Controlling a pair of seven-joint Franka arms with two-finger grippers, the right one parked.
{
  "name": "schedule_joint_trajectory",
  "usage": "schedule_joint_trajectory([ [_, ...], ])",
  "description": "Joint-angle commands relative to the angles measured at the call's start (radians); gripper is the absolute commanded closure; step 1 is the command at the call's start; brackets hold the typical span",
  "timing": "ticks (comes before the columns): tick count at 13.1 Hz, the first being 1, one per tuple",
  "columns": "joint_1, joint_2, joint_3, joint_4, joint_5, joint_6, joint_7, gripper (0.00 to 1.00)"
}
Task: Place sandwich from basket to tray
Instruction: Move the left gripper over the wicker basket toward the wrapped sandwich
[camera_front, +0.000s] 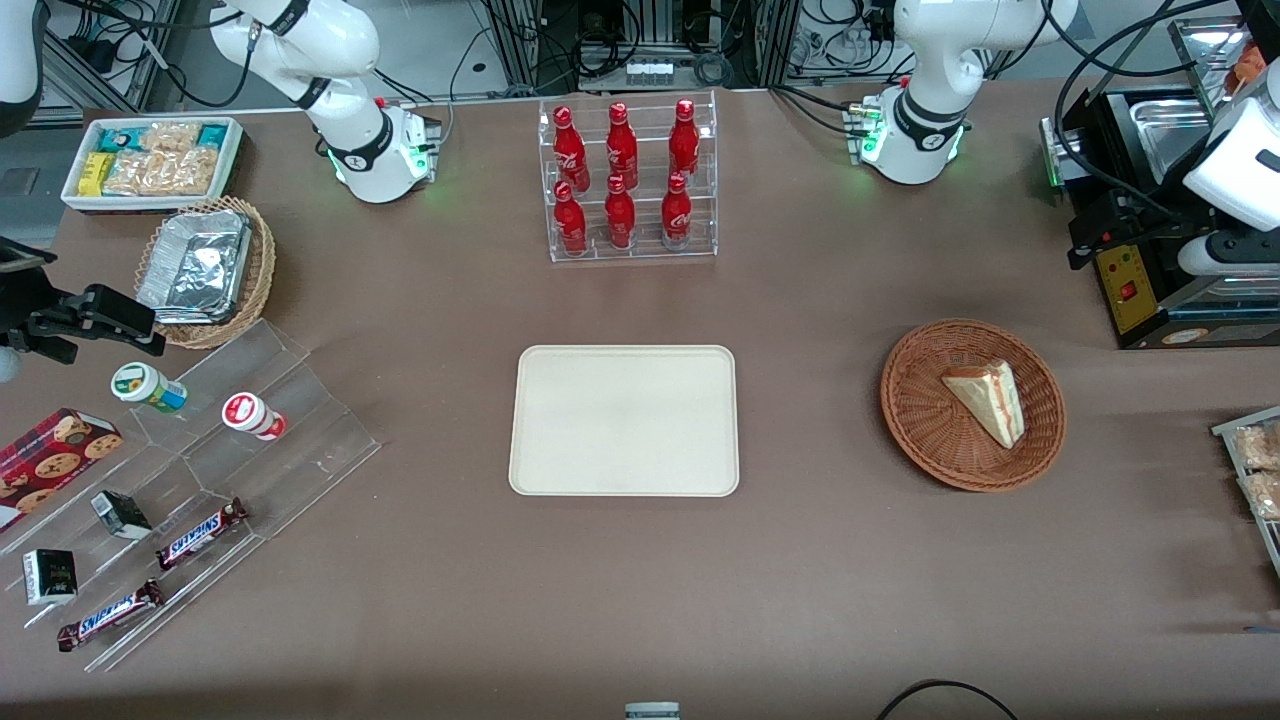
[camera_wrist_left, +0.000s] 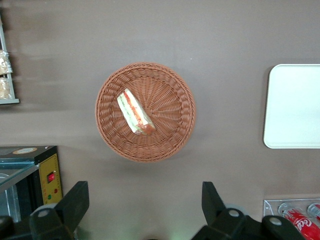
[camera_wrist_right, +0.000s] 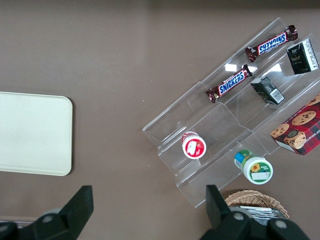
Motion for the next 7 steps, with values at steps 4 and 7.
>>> schedule_joint_trajectory([
  [4,0.017,0.071,0.005,0.033,0.021,-0.028,-0.017,0.0],
  [7,0.037,0.141,0.013,-0.025,0.024,-0.001,-0.152,0.0],
])
